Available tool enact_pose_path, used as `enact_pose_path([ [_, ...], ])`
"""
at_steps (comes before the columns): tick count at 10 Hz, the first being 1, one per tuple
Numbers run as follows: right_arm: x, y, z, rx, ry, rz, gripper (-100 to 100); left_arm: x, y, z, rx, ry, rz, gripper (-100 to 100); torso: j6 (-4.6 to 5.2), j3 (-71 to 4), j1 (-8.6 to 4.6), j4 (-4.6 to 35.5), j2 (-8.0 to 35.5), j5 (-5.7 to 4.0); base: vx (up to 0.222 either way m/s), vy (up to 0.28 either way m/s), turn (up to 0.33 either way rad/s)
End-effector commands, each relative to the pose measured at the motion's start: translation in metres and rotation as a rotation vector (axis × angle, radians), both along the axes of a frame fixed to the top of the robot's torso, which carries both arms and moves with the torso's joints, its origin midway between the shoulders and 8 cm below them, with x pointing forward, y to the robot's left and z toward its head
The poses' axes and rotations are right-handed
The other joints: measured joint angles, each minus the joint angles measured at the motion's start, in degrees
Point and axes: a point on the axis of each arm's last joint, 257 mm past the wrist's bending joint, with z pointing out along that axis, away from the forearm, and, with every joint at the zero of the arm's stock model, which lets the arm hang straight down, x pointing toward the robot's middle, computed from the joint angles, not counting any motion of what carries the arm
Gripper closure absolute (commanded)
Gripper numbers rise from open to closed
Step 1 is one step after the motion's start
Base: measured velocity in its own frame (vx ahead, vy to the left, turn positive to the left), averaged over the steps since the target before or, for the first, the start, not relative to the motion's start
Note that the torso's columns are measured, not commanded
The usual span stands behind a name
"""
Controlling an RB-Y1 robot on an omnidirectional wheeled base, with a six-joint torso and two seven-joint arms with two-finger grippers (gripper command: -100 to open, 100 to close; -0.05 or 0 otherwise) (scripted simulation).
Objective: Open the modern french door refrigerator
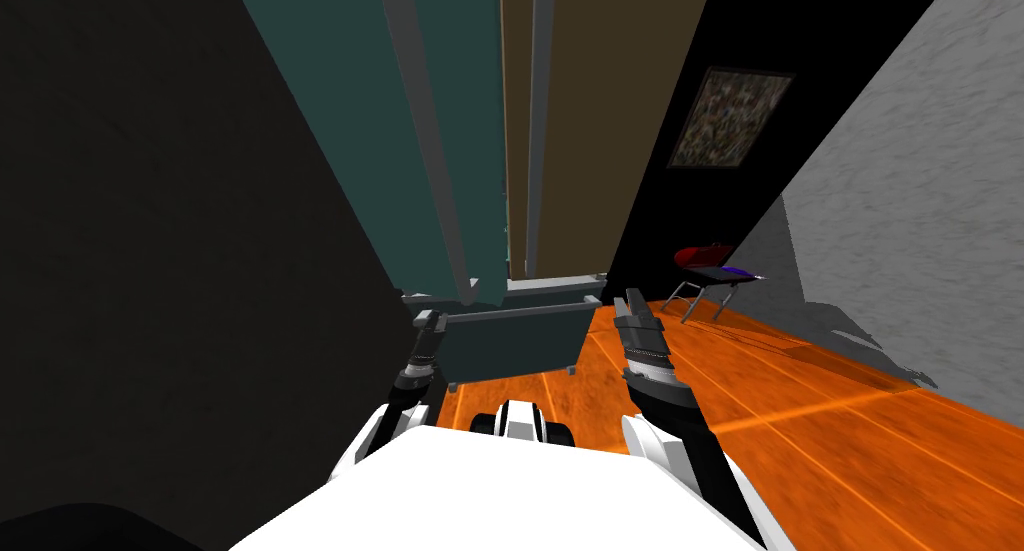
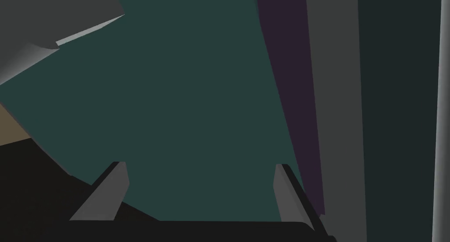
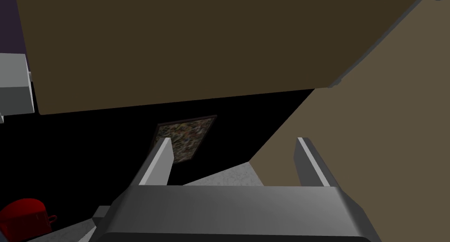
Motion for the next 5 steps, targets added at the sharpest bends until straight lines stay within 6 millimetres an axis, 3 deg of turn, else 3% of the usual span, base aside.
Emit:
enact_pose_path([
  [1, 0.0, 0.0, 0.0, 0.0, 0.0, 0.0, 0, 0.001, 0.003, -0.016, -0.009, 0.013, 0.001, -100, 0.0, -0.01, -0.06, -0.01, -0.02, -0.02, 0.046, -0.037, 0.015],
  [5, 0.0, 0.0, 0.0, 0.0, 0.0, 0.0, 0, 0.001, 0.007, -0.041, -0.032, 0.024, 0.003, -100, 0.0, -0.01, -0.02, 0.0, -0.01, -0.01, 0.056, -0.036, 0.021],
])
